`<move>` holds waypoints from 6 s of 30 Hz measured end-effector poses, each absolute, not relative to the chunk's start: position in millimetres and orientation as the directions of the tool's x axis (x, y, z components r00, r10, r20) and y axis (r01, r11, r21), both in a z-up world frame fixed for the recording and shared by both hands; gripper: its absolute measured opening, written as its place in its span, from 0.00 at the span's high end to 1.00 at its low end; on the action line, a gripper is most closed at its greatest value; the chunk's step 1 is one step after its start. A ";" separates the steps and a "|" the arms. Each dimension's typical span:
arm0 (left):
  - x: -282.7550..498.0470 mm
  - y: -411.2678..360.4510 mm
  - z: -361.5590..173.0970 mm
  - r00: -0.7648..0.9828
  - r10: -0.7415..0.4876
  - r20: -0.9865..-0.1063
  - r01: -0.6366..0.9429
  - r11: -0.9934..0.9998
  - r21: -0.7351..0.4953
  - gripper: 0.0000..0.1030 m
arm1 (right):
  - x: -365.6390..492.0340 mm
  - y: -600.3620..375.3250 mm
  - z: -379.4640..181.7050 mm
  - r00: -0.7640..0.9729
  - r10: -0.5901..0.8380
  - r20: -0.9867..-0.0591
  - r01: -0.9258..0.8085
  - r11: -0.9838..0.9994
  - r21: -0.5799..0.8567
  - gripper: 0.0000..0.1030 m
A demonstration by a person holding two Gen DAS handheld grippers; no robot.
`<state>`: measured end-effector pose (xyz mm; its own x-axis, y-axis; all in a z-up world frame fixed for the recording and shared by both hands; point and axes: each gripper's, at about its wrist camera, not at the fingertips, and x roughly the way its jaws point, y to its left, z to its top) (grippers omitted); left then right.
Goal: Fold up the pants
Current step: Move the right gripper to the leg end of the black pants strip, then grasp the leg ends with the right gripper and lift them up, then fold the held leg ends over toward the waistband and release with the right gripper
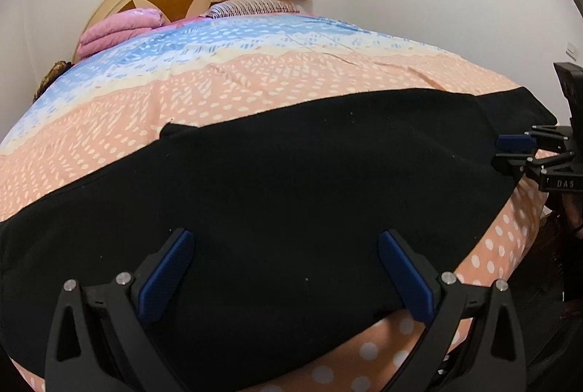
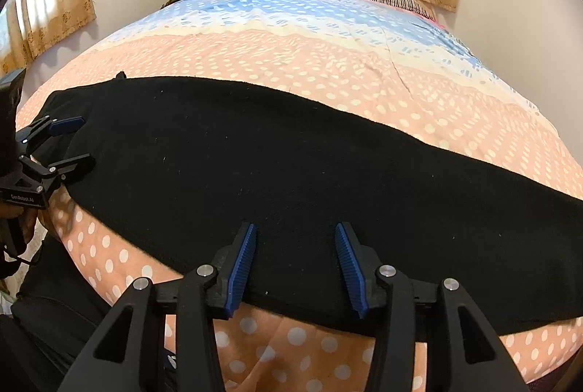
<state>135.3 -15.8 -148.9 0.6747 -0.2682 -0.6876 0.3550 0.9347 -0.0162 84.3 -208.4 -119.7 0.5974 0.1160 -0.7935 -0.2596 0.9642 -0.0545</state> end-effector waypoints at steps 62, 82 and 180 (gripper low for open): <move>139.7 61.2 -155.5 0.755 -0.101 -0.647 0.084 0.995 -0.057 0.00 | 36.2 -518.6 -80.0 0.752 0.139 -0.644 0.224 0.866 0.448 0.49; 136.3 64.8 -157.6 0.760 -0.105 -0.642 0.087 0.994 -0.059 0.00 | 43.9 -530.1 -100.2 0.735 0.334 -0.590 0.141 0.776 0.615 0.87; 169.7 -74.8 -90.6 0.502 -0.591 -0.632 0.442 0.803 -0.400 0.90 | 88.7 -296.7 -99.8 0.679 0.478 -0.557 -0.173 0.842 0.512 0.47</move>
<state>169.7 -74.8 -90.6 0.5019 -0.5907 -0.6318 0.4420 0.8031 -0.3997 88.7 -296.7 -99.8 0.6790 0.4778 -0.5573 -0.1726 0.8418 0.5115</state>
